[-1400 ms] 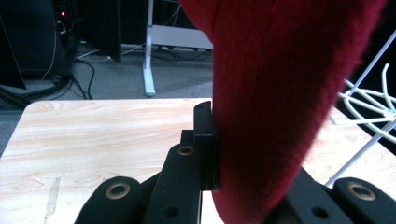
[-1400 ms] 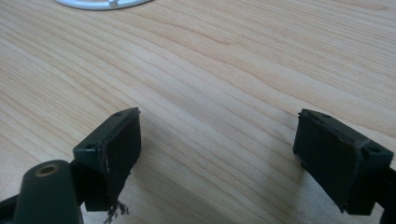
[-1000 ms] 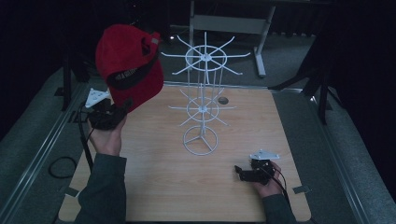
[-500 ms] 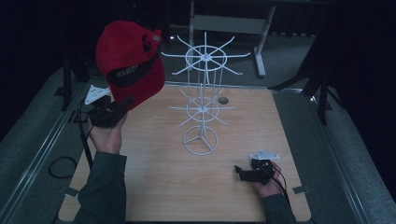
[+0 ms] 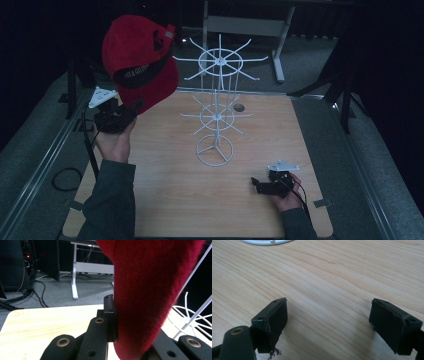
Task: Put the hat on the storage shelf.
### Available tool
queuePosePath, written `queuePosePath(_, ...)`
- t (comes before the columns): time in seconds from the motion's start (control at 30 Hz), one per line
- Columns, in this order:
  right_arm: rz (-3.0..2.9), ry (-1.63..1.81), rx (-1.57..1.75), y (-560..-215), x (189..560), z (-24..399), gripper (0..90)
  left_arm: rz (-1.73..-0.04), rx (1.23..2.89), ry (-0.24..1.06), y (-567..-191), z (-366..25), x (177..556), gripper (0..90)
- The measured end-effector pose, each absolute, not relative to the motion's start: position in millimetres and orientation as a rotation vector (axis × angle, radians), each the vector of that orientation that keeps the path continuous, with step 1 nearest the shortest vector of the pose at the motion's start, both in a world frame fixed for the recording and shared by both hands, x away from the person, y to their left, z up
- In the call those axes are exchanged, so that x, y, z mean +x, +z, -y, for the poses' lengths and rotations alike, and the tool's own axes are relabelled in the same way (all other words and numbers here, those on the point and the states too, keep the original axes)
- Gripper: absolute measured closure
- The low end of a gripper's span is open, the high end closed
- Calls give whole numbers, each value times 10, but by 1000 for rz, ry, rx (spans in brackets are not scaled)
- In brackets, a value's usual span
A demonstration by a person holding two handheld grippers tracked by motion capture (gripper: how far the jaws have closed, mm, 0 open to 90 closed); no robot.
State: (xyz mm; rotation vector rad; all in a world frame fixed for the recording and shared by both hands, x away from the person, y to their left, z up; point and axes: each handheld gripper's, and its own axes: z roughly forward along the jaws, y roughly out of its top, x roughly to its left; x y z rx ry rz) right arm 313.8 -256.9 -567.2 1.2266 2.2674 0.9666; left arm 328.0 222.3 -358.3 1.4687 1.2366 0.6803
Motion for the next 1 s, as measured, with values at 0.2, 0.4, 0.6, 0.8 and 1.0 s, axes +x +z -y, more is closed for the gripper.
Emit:
queuePosePath(0.2, -2267, 967, 1226, -5672, 3138, 2569, 150, -1218, 1469, 683, -3520, -2194, 3261, 860)
queuePosePath(0.4, -2267, 967, 1226, -5672, 3138, 2569, 150, -1202, 1466, 684, -3481, -2171, 3240, 861)
queuePosePath(0.6, -2268, 967, 1227, -5672, 3138, 2569, 150, -1180, 1470, 694, -3450, -2158, 3196, 860)
queuePosePath(0.8, -2268, 967, 1227, -5672, 3138, 2569, 150, -1176, 1475, 696, -3441, -2168, 3166, 861)
queuePosePath(1.0, -2267, 967, 1227, -5672, 3138, 2569, 150, -1164, 1476, 699, -3435, -2195, 3123, 861)
